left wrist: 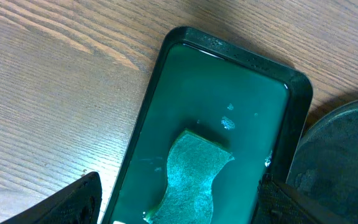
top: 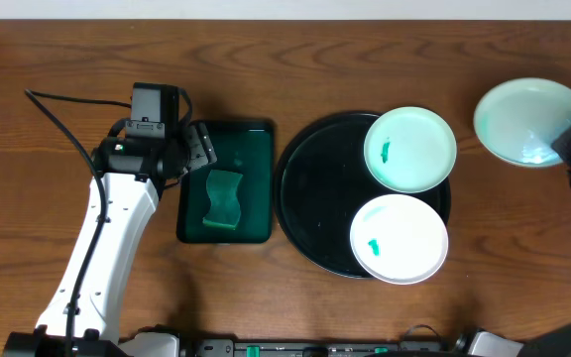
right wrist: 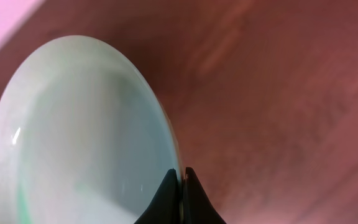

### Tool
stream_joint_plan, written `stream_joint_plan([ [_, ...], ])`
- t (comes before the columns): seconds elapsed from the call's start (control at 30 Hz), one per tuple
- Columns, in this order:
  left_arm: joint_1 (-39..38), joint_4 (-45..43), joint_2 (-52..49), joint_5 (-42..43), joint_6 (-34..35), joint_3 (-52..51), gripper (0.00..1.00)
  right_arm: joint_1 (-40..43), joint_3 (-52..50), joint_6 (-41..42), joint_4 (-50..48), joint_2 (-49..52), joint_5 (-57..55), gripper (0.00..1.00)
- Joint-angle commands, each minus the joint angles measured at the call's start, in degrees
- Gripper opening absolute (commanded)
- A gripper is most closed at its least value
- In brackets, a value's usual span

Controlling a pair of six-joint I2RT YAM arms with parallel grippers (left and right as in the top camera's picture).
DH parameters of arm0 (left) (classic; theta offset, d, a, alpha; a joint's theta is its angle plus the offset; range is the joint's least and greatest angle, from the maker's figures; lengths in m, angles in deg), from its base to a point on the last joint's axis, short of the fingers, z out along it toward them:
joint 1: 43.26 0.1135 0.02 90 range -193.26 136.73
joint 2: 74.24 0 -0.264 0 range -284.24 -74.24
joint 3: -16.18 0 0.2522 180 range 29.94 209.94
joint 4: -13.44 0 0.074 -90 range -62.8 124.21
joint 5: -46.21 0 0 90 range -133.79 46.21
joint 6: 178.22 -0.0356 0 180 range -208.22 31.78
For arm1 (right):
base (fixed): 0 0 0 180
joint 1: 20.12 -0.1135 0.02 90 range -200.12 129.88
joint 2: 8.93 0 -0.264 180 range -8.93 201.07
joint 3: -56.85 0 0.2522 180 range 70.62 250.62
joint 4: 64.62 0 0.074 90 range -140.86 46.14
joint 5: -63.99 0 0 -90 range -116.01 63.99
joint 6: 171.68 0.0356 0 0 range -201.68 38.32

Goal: Clean dirty plates on tray and stack at the side
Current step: 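Carry the plate with the right gripper to the table's right side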

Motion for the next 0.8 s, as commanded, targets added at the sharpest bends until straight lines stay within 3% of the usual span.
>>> stream_joint_plan([
  [0.0, 0.15, 0.13, -0.07, -0.96, -0.13, 0.94, 0.81, 1.18, -0.02, 1.44, 1.11, 4.7, -4.74, 0.01],
  [0.23, 0.15, 0.11, -0.07, -0.96, -0.13, 0.94, 0.8, 1.14, -0.46, 1.44, 2.08, 16.35, -3.45, 0.01],
  [0.5, 0.15, 0.13, -0.07, -0.96, -0.15, 0.94, 0.8, 0.5, -0.46, 1.11, 3.15, 22.27, 0.24, 0.01],
  [0.7, 0.15, 0.13, -0.07, -0.96, -0.13, 0.94, 0.81, 0.07, -0.44, -1.16, 4.24, 23.26, 2.89, 0.14],
  [0.77, 0.15, 0.13, -0.07, -0.96, -0.13, 0.94, 0.8, -0.07, -0.39, -2.38, 4.26, 23.26, 4.44, 0.26],
])
